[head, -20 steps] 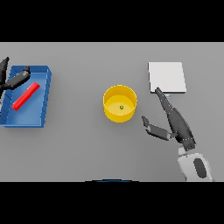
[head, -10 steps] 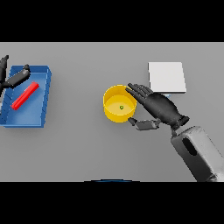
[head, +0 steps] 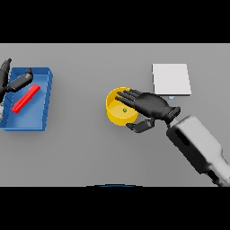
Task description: Pick up the red beaker and tilt it to pour out 1 green nut into yellow bowl. Pick up the yellow bowl and place it on the metallic measuring scale.
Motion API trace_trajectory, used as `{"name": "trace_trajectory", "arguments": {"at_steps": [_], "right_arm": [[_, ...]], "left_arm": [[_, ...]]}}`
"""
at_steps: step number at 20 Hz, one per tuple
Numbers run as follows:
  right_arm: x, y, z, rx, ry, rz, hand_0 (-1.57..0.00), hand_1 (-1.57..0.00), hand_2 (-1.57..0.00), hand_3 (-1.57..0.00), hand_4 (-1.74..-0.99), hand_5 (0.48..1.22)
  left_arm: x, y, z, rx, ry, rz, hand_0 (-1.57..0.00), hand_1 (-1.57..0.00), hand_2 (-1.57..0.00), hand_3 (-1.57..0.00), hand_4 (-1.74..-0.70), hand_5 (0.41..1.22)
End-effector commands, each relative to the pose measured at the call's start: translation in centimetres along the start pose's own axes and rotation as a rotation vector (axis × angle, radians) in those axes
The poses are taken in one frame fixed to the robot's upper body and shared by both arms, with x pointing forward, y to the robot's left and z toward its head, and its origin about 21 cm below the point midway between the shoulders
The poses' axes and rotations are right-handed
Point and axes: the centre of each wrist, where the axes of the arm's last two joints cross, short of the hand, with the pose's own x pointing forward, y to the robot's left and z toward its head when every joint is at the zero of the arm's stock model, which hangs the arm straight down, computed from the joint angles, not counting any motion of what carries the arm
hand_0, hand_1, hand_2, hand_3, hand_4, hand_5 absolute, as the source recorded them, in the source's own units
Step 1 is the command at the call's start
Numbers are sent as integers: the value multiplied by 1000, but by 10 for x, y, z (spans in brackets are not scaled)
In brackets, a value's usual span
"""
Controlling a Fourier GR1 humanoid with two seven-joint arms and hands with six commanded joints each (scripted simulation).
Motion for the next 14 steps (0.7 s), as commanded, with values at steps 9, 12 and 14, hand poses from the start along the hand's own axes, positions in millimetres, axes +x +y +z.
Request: {"name": "trace_trajectory", "arguments": {"at_steps": [9, 12, 14], "right_arm": [[-1, 9, -33, 169, 1, 33, 1, 1, 1, 1, -1288, 671], [-3, 8, -34, 209, 1, 47, 1, 1, 1, 1, -1303, 674], [0, 8, -34, 246, 9, 70, 1, 1, 1, 1, -1307, 690]], "left_arm": [[4, 4, -1, 1, -3, 9, 1, 1, 1, 1, -798, 735], [-3, 4, 0, 5, 7, -1, 1, 1, 1, 1, -799, 738], [-2, 8, -3, 12, 7, 1, 1, 1, 1, 1, -797, 735]]}}
